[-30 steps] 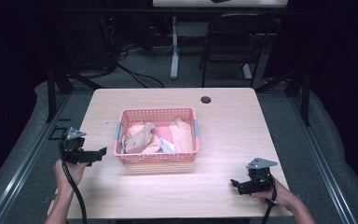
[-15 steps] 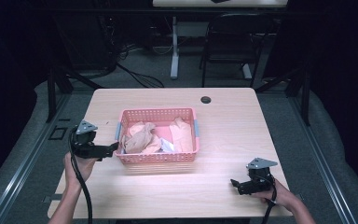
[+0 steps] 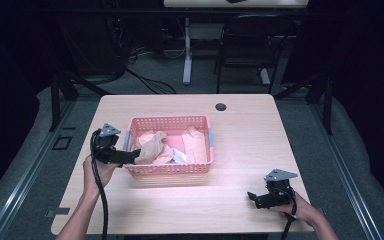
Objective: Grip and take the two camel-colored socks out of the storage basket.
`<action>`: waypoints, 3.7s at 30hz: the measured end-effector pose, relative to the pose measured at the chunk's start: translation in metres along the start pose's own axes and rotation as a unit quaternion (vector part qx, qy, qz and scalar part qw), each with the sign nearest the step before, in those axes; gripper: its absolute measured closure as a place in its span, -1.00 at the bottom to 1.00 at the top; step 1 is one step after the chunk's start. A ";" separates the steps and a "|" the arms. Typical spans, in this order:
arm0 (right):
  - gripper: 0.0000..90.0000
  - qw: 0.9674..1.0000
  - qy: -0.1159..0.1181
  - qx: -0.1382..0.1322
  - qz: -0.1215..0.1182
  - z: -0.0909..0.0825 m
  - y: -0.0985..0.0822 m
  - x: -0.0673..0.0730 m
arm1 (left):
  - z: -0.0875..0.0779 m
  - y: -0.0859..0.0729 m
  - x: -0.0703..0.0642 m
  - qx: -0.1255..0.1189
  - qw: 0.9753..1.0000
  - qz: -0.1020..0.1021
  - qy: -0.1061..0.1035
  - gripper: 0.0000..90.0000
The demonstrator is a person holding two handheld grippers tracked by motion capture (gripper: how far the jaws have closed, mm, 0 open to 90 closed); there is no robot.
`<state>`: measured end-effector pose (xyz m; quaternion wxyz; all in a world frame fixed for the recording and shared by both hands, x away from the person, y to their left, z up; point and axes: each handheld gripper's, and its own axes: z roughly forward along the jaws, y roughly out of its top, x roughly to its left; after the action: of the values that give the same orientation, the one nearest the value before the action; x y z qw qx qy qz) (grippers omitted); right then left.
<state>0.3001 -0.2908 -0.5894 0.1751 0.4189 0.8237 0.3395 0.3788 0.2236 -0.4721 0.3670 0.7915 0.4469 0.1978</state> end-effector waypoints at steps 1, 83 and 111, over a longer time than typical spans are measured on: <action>-1.00 1.000 0.000 0.000 0.000 0.000 0.000 0.000 | 0.002 0.002 -0.002 0.002 1.000 0.001 0.000 -0.99; -1.00 1.000 -0.001 0.001 0.000 0.000 0.000 0.000 | 0.073 0.071 -0.014 0.193 0.978 0.058 -0.053 0.91; -1.00 1.000 -0.001 0.000 0.001 0.000 0.000 0.000 | 0.000 0.114 -0.001 0.192 0.972 0.094 -0.093 0.91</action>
<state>0.3001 -0.2906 -0.5894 0.1753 0.4198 0.8234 0.3393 0.4426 0.1854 -0.3862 0.2277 0.9007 0.3637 0.0675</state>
